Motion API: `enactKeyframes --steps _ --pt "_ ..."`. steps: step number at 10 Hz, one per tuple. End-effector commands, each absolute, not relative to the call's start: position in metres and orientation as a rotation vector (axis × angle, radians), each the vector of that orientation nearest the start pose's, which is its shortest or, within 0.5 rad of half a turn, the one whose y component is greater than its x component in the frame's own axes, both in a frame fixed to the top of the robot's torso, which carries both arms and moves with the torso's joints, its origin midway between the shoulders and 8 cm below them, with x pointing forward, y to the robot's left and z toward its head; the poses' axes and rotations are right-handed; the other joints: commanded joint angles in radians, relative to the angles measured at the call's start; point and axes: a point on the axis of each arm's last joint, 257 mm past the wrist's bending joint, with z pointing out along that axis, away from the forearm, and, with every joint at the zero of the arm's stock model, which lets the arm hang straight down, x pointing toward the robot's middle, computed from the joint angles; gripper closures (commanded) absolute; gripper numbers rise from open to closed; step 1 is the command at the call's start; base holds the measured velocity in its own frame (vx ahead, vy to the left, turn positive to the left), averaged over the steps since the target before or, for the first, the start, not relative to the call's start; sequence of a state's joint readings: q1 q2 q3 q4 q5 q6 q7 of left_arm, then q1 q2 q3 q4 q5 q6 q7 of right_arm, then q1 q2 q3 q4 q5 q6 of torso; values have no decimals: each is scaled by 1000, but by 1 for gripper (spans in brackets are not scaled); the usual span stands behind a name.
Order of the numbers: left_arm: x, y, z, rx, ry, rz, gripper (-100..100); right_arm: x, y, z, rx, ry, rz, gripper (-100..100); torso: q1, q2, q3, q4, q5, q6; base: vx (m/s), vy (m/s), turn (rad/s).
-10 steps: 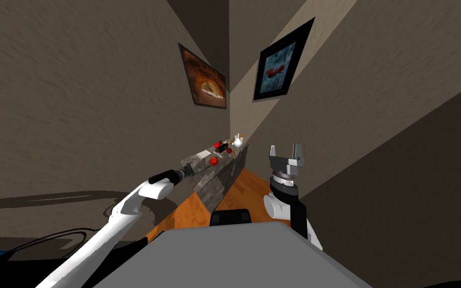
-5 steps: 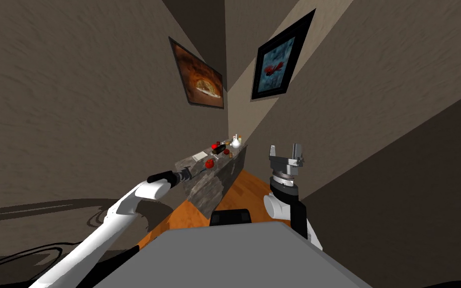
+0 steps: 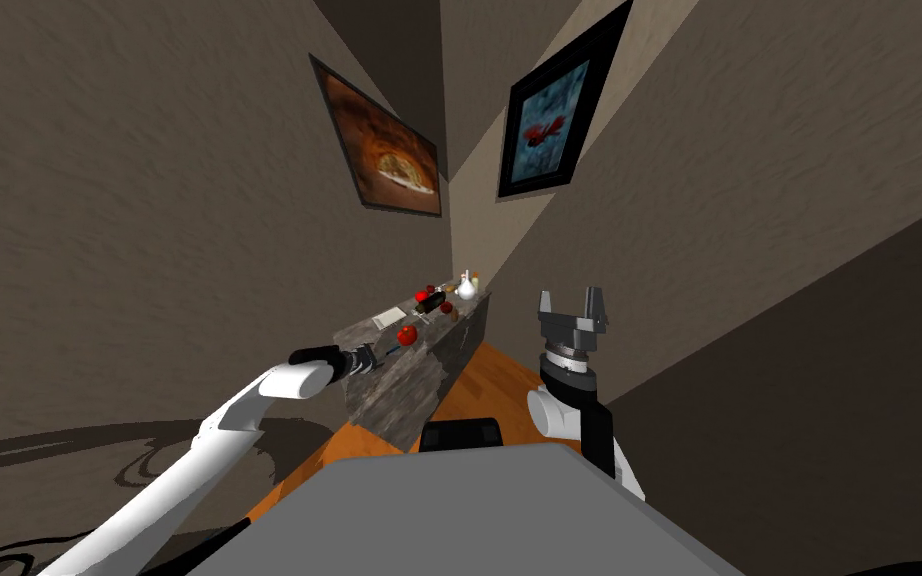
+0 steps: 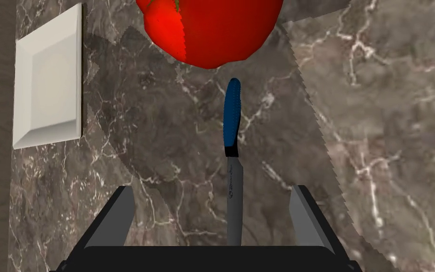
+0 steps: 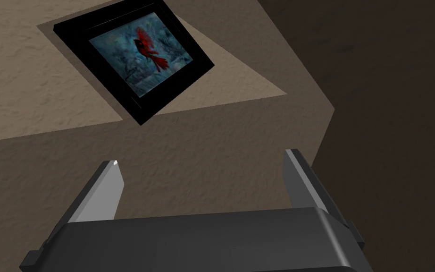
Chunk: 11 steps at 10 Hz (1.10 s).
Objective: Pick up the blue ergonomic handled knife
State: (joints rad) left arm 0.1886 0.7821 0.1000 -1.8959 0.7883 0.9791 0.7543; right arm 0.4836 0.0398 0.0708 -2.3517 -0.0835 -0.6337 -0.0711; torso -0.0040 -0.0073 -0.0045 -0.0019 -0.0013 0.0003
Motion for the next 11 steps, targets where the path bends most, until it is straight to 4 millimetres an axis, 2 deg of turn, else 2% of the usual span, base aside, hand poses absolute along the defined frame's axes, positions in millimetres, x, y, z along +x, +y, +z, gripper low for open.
enactKeyframes --steps 1,5,6,7,8,9,10,11 --pt "395 409 -309 -2518 1185 -887 -100 303 -267 82 587 347 1535 0 0 0 0 0 0 0 103 -74 -24" --pt "375 421 -319 -2625 1151 -791 -100 303 -267 82 587 347 1535 0 1 0 0 0 0 0 94 -61 -13" --pt "378 420 -319 -2610 1156 -807 -100 303 -267 82 587 347 1535 0 2 1 1 0 0 0 28 -20 1" --pt "377 421 -319 -2614 1155 -802 0 303 -267 82 587 347 1535 0 4 4 2 1 1 0 6 -4 0" --pt "379 423 -328 -2614 1145 -805 -100 303 -267 82 587 347 1535 0 5 5 3 1 1 0 14 -5 -42" --pt "379 424 -334 -2615 1139 -805 -100 303 -267 82 587 347 1535 0 5 5 3 1 1 0 23 -5 -60" --pt "378 424 -331 -2618 1141 -802 -100 303 -267 82 587 347 1535 0 5 5 3 1 1 0 10 -1 -11" --pt "379 424 -332 -2615 1142 -804 100 303 -267 82 587 347 1535 0 5 6 3 1 1 0 0 0 0"
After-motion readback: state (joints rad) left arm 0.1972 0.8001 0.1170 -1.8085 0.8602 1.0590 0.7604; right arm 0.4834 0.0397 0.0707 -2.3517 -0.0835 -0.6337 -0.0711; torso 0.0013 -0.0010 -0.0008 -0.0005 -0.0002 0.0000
